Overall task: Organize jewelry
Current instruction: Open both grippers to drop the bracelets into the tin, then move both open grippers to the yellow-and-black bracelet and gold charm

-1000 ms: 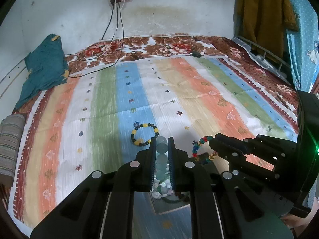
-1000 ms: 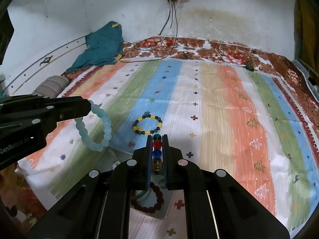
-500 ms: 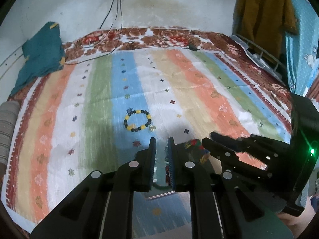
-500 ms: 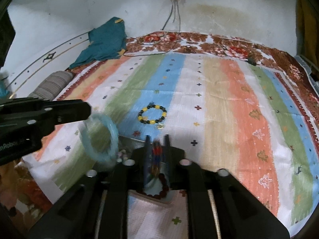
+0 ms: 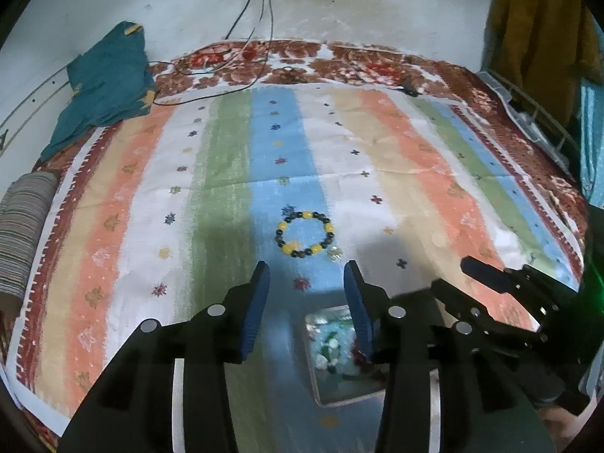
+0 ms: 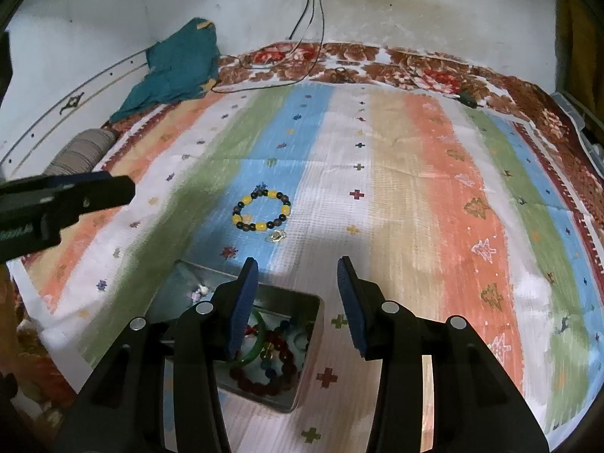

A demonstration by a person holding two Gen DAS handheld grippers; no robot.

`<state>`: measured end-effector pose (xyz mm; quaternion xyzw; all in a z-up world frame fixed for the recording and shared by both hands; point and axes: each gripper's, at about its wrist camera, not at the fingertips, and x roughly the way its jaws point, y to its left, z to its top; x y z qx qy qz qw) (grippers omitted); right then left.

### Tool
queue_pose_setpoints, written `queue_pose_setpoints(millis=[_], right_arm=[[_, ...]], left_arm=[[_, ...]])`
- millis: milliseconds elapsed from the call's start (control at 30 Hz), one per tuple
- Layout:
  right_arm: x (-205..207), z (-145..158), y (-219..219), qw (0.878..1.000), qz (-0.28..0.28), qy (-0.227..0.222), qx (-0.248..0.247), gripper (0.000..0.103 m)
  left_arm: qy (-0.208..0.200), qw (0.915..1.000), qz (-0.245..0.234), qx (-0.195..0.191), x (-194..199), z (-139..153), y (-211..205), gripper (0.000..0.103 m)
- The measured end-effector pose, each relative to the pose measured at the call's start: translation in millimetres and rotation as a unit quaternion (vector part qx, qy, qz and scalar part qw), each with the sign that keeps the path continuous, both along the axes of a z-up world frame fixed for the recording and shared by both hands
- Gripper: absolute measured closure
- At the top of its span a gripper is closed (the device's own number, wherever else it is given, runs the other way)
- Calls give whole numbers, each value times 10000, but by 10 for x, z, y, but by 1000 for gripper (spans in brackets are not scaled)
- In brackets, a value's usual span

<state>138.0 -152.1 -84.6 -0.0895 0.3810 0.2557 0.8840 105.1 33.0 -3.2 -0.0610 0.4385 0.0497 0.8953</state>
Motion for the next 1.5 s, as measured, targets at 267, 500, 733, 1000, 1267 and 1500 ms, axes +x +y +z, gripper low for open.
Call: queue_pose_setpoints(millis=[267, 500, 733, 1000, 1267, 1500], right_arm=[[113, -66, 106, 9998, 94, 89, -128, 51], [191, -93, 171, 9995, 212, 171, -185, 41], [332, -134, 250, 9989, 305, 258, -248, 36], [475, -214, 318, 9977, 397, 441, -320, 33], [602, -301, 422, 9960, 499, 608, -430, 31], [683, -390, 521, 9938, 629, 709, -583, 31]], left_arm=[[273, 9993, 143, 209, 235, -161, 118, 53], [423, 9986, 224, 239, 422, -259, 206, 48], [599, 9975, 181, 330, 600, -387, 194, 44], [790, 9963, 185, 299, 777, -533, 236, 42], [950, 9953, 175, 80, 909, -634, 283, 38], [1130, 9933, 247, 33, 1057, -790, 355, 38]])
